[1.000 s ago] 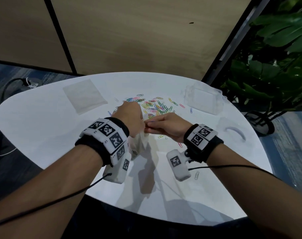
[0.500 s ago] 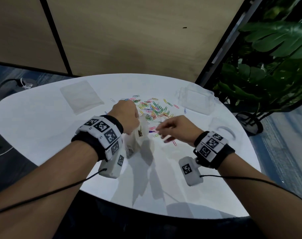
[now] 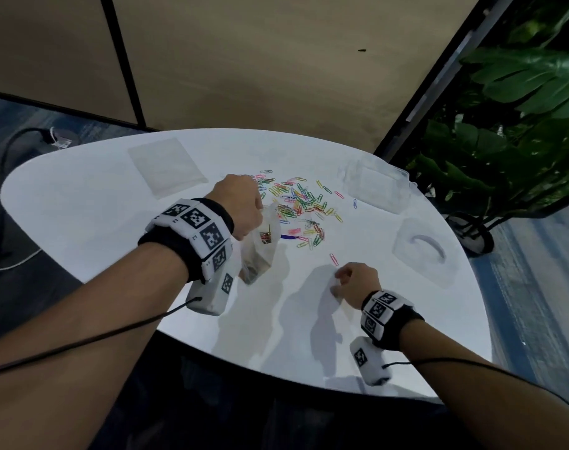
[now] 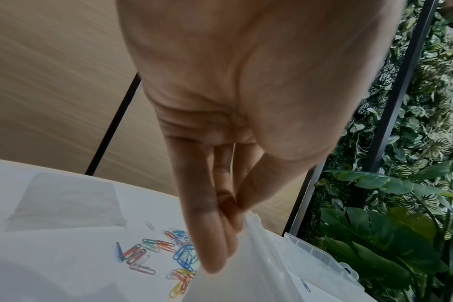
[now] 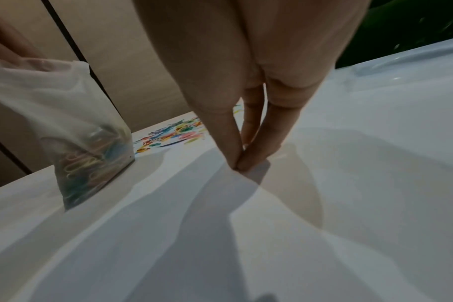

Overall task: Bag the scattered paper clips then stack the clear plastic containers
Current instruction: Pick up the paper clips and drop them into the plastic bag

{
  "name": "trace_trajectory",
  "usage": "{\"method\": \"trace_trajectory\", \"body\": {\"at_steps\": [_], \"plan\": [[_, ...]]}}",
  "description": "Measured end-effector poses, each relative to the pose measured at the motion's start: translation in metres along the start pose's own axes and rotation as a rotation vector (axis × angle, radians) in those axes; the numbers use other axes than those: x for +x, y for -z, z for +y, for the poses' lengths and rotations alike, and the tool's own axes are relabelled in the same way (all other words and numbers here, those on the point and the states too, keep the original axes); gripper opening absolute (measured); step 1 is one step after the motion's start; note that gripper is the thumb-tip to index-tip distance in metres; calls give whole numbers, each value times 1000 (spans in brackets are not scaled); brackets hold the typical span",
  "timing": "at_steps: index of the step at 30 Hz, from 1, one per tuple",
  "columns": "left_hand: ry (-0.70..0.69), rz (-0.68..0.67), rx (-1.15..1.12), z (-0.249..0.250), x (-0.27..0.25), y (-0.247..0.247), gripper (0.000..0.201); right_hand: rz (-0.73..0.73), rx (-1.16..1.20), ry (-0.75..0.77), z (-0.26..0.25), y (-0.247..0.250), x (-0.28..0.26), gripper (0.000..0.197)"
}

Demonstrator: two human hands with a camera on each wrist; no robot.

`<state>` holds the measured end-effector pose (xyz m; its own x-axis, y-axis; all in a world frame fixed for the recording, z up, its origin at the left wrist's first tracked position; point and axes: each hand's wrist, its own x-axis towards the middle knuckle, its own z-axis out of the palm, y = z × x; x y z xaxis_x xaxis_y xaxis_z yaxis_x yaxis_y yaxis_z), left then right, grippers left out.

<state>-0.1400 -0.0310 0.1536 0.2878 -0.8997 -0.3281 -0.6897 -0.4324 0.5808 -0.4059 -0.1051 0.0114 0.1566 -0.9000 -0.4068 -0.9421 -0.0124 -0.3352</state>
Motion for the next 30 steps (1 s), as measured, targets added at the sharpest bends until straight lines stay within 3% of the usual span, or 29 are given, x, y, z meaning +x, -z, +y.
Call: {"method": "trace_trajectory", "body": {"at_steps": [2,5,9,12,17,22,30], "plan": [[8,-5,7,-2,2,2,32,64,69,18,-21,-5,19,29],[21,-11,10,-7,5,6,33,130,115,12,-43,-6,49,46],[30,-11,17,-12,8,9,35,128,16,51,-63,-7,81,75],[30,-5,19,-15,9,10,34,126,-13,150,-78,-10,92,84],[18,1,41,-16,11,9,33,135,-138,306,-94,-14,100,64],[20,3,39,-16,12,7,34,170,-309,398,-101,-9,98,21],[28,-19,23,-14,15,6,35,150,-329,273,-96,8,102,20]]}}
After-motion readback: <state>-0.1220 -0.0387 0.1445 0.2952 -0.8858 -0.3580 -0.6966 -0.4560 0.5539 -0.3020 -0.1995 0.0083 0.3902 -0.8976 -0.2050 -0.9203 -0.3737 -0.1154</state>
